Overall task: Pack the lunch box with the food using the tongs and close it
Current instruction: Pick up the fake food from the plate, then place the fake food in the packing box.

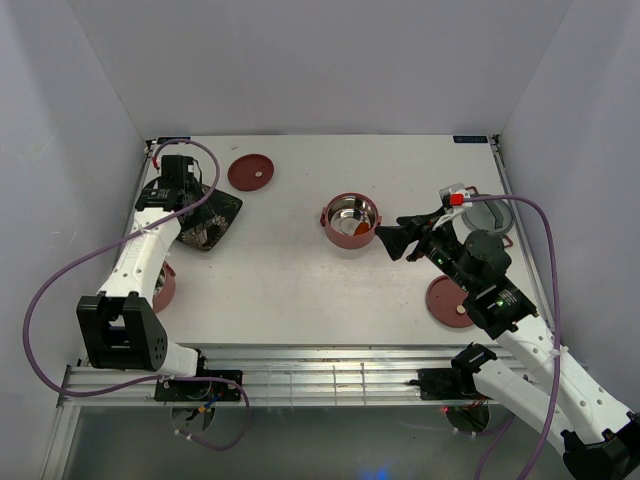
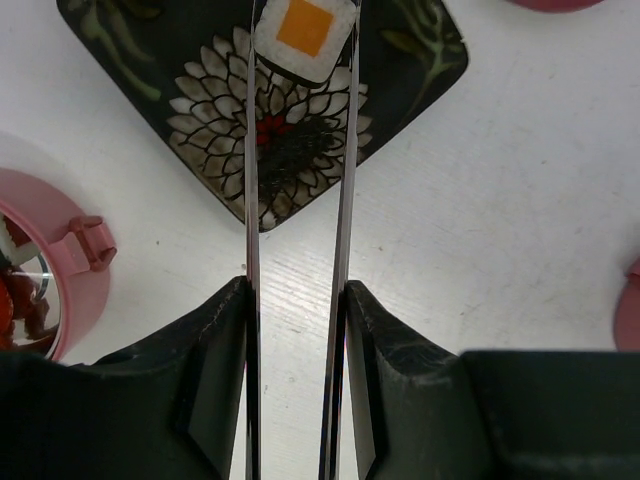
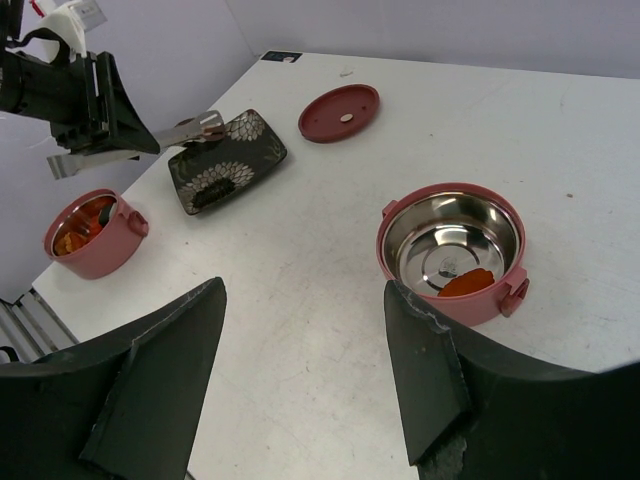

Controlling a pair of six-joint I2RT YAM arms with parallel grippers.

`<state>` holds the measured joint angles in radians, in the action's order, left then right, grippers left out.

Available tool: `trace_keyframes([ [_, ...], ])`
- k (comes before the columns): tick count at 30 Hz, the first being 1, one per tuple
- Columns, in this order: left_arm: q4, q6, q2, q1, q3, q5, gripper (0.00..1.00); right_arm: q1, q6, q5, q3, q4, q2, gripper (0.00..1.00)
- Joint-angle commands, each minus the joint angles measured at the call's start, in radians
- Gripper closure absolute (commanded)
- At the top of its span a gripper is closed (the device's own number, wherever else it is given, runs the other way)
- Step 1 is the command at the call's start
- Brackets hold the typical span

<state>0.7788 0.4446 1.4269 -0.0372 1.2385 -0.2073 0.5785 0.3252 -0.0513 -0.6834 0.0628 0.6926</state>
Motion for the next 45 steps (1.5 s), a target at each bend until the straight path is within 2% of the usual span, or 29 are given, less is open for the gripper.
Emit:
trace_keyframes([
  [1,-0.018,-0.006,-0.045,-0.012,0.058,0.038,0.63,0.006,-0.014,0.018,0.002,0.04,-0.01,0.3],
  [8,-0.027,0.019,-0.056,-0.098,0.091,0.072,0.65,0.006,-0.018,0.025,0.004,0.04,-0.01,0.3],
  [17,-0.07,0.098,0.009,-0.458,0.148,0.034,0.66,0.006,-0.017,0.045,0.012,0.045,-0.018,0.3],
  [24,-0.171,0.091,0.069,-0.601,0.164,0.066,0.66,0.007,-0.017,0.047,0.016,0.052,-0.018,0.3],
  [34,-0.283,0.075,0.161,-0.693,0.154,0.083,0.66,0.006,-0.018,0.079,0.019,0.052,-0.025,0.3],
  [45,-0.291,0.057,0.259,-0.733,0.18,0.057,0.61,0.006,-0.021,0.085,0.018,0.048,-0.034,0.3],
])
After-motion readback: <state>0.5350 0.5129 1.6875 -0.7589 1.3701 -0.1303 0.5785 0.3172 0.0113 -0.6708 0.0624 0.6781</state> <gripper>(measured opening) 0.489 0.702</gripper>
